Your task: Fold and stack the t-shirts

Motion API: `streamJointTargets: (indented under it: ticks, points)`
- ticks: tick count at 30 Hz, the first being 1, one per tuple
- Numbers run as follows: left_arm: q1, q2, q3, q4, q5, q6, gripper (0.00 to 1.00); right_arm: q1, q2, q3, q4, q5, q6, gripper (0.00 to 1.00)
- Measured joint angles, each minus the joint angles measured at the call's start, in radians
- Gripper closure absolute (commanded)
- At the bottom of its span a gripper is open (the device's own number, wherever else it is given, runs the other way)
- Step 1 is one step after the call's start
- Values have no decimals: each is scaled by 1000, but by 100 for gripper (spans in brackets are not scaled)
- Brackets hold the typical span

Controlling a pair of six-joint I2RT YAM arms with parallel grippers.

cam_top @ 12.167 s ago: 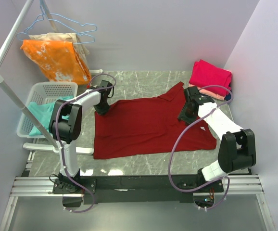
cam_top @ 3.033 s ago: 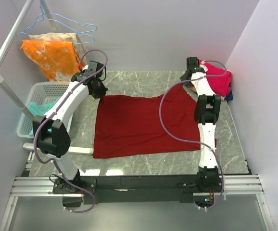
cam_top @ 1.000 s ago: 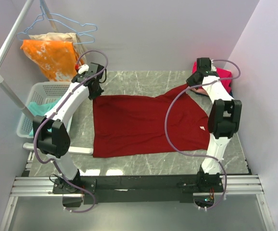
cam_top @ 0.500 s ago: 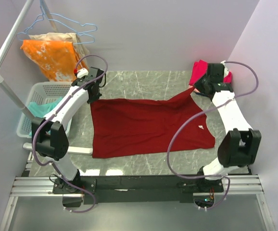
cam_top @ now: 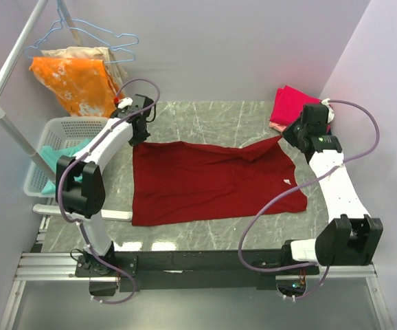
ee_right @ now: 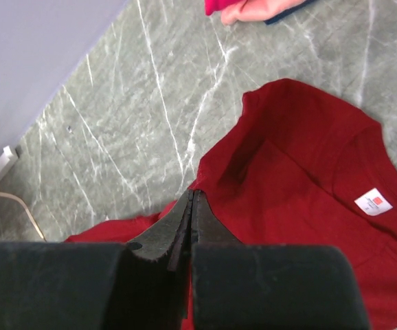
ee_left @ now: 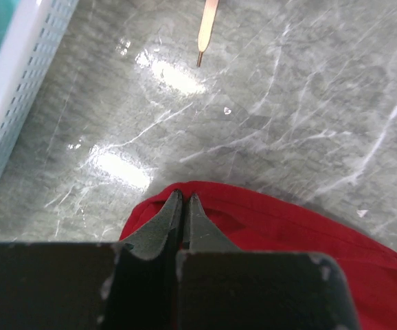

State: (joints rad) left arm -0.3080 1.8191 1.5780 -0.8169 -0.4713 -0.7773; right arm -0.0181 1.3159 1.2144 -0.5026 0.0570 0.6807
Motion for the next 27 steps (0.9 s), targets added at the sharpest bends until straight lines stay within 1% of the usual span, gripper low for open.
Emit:
streamJointTargets:
  ticks: [4, 10, 15, 19, 27]
  points:
    - [0, 36, 23, -20, 2, 3, 96, -20, -53, -27, -8, -9, -2, 100]
    - [0, 29, 27, -40, -8, -3, 97, -49, -96, -62, -11, -43, -2, 100]
    - [0, -22, 27, -42, 0, -6, 98, -55, -111, -97, -18, -77, 0, 100]
    - [0, -71, 24, -42, 32, -6, 99, -60, -141, -142, -31, -97, 2, 100]
    - [0, -109, -63, -79, 101, -29, 99, -88, -177, -184, -52, -112, 1, 100]
